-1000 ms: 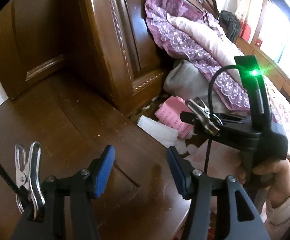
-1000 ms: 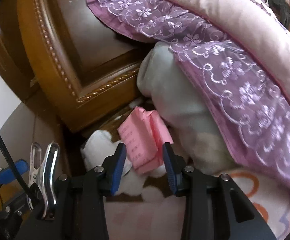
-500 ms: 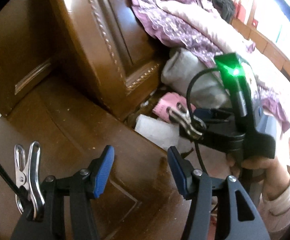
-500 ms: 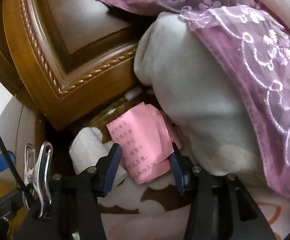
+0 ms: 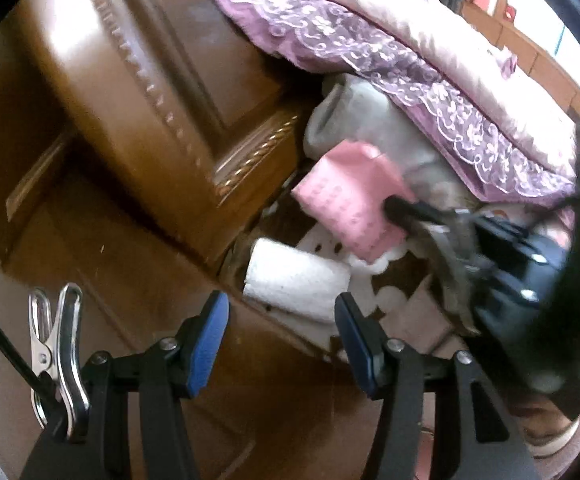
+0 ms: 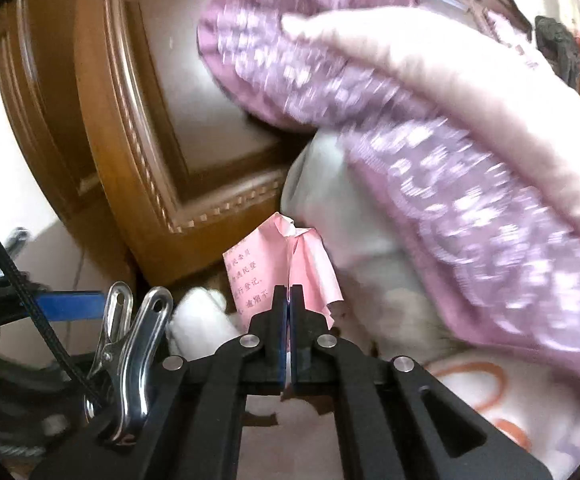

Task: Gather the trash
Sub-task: 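Close the right tool on the pink paper packet while the left tool approaches the white wipe, then close the left tool on the white wipe and lift it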

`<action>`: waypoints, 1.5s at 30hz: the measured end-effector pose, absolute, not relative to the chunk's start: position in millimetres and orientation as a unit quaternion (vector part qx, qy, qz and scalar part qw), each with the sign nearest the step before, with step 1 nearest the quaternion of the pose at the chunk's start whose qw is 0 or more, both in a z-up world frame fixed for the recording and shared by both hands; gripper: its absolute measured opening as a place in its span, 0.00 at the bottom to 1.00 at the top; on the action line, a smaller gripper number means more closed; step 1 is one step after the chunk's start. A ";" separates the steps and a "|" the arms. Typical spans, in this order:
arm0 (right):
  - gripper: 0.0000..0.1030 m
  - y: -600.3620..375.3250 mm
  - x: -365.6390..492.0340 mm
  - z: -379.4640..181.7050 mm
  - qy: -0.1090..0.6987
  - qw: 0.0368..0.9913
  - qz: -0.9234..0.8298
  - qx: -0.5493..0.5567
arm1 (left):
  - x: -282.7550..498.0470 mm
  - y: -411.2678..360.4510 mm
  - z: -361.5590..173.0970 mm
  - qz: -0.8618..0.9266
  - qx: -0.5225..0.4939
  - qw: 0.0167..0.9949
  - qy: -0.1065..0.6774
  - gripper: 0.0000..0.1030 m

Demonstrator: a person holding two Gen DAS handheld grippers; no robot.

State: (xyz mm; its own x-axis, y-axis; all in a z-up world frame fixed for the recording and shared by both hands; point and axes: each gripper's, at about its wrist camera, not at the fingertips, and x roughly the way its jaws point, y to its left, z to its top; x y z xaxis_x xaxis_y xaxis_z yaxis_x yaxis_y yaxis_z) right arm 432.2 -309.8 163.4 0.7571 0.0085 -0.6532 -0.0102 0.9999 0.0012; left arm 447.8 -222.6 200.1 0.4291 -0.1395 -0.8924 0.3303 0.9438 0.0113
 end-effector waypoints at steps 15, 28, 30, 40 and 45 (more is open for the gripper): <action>0.02 -330.6 384.9 201.1 0.281 0.958 0.030 0.052 | 491.4 -271.4 150.2 -0.128 0.212 0.788 0.563 0.57; 0.02 -328.9 384.7 203.2 0.277 0.957 0.054 0.063 | 500.4 -289.1 124.9 -0.155 0.249 0.758 0.583 0.71; 0.02 -328.8 383.7 204.3 0.275 0.958 0.052 0.061 | 504.7 -291.8 121.9 -0.150 0.255 0.753 0.588 0.74; 0.02 -334.0 383.6 204.3 0.272 0.958 0.057 0.075 | 509.6 -293.1 120.7 -0.162 0.258 0.750 0.587 0.49; 0.02 -334.8 379.8 207.1 0.263 0.960 0.058 0.076 | 495.9 -287.6 125.9 -0.176 0.234 0.754 0.588 0.35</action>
State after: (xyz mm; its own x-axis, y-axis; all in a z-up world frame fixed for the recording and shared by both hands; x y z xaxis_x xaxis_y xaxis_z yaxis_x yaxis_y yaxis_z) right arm 379.8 -334.8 207.1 0.8547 0.1516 -0.4965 -0.0713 0.9816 0.1771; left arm 495.9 -287.6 125.9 0.2463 0.0098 -0.9691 0.5416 0.8279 0.1460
